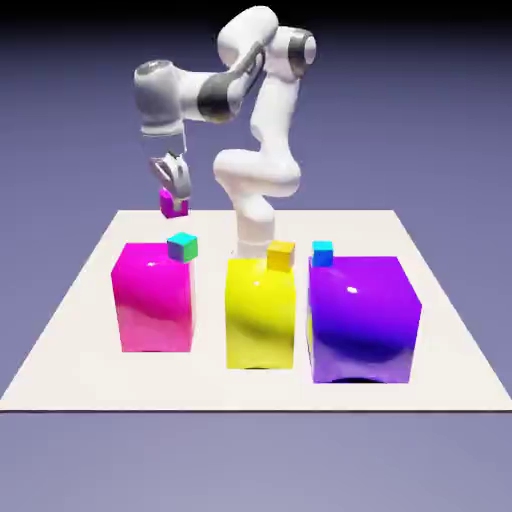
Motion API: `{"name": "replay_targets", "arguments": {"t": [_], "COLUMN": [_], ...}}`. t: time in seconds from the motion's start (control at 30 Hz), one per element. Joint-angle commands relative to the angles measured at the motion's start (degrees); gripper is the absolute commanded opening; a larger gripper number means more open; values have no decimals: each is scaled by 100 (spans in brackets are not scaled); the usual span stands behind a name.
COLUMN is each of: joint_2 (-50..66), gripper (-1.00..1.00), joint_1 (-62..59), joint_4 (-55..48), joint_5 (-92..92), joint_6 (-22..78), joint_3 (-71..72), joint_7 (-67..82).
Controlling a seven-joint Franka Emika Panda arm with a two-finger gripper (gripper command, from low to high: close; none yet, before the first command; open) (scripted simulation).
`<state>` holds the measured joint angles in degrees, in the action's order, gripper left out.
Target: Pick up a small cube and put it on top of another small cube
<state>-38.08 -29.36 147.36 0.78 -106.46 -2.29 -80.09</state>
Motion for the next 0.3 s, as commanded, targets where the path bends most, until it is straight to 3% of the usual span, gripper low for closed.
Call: {"name": "replay_targets", "arguments": {"t": [0.0,0.13,0.17,0.27], "joint_2": [61,281,281,158], "gripper": [-100,-100,100,100], "joint_1": [2,11,11,6], "joint_4": [187,857,857,482], "joint_5": [-10,1,1,-5], "joint_6": [-245,-1134,-1134,-636], "joint_3": [-1,-3,-3,-2], "joint_7": [0,13,13,6]}}
